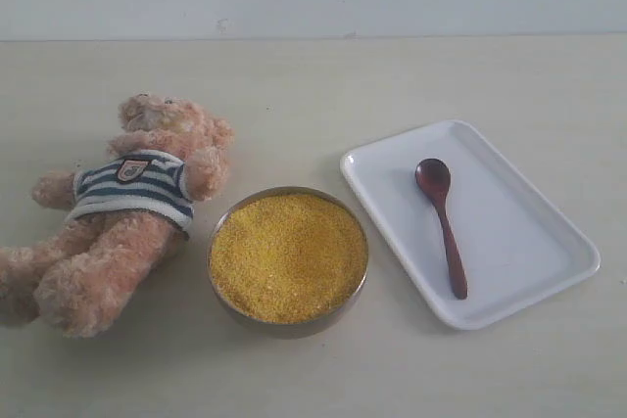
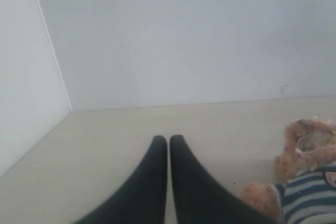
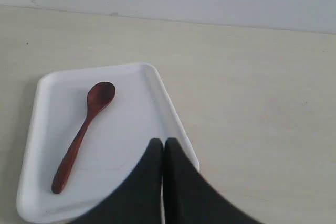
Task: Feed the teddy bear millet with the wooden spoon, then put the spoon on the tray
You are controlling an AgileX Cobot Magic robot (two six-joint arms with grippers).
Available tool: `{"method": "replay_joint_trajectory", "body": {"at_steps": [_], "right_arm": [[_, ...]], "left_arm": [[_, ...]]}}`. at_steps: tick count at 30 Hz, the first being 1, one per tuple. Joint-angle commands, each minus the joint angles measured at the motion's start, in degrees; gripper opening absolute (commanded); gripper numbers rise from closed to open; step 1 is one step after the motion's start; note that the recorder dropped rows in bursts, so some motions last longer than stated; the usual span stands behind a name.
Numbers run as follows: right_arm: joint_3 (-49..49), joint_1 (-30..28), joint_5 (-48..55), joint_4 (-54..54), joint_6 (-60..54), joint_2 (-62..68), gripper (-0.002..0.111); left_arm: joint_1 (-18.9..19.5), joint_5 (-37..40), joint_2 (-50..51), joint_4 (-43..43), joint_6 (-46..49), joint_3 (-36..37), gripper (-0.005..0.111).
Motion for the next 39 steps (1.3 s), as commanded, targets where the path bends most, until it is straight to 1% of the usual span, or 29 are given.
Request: {"method": "replay_joint_trajectory", "body": {"at_steps": [1, 23, 24, 26, 27, 29, 31, 32, 34, 35, 39], "right_arm": [[0.0, 0.0, 0.0, -0.2, -0.1, -0.3, 0.000], [0.0, 0.0, -0.9, -0.2, 0.1, -0.3, 0.000], [0.0, 0.0, -2.9, -0.2, 0.1, -0.3, 0.000], [0.0, 0.0, -11.2, 0.3, 0.8, -0.3, 0.000], [0.0, 0.0, -19.3, 2.3, 2.7, -0.3, 0.000], [0.0, 0.0, -27.1, 4.8, 5.8, -0.3, 0.000], [0.0, 0.0, -33.9, 7.8, 11.8, -0.3, 0.000], [0.0, 0.0, -38.4, 10.9, 18.1, -0.3, 0.000], [0.0, 0.0, -41.4, 13.3, 27.2, -0.3, 0.000], [0.0, 0.0, -41.6, 13.4, 29.0, -0.3, 0.000], [0.0, 0.0, -41.9, 14.9, 29.0, -0.3, 0.000]], "left_arm": [[-0.5, 0.0, -0.2, 0.0, -0.3, -0.2, 0.004], [-0.5, 0.2, -0.2, 0.0, -0.3, -0.2, 0.004], [-0.5, 0.2, -0.2, 0.0, -0.3, -0.2, 0.004], [-0.5, 0.1, -0.2, 0.0, -0.3, -0.2, 0.004], [-0.5, 0.1, -0.2, 0.0, -0.3, -0.2, 0.004], [-0.5, 0.1, -0.2, 0.0, -0.3, -0.2, 0.004], [-0.5, 0.1, -0.2, 0.0, -0.3, -0.2, 0.004], [-0.5, 0.1, -0.2, 0.0, -0.3, -0.2, 0.004], [-0.5, 0.1, -0.2, 0.0, -0.3, -0.2, 0.004], [-0.5, 0.1, -0.2, 0.0, -0.3, -0.2, 0.004], [-0.5, 0.1, -0.2, 0.0, -0.3, -0.2, 0.004]]}}
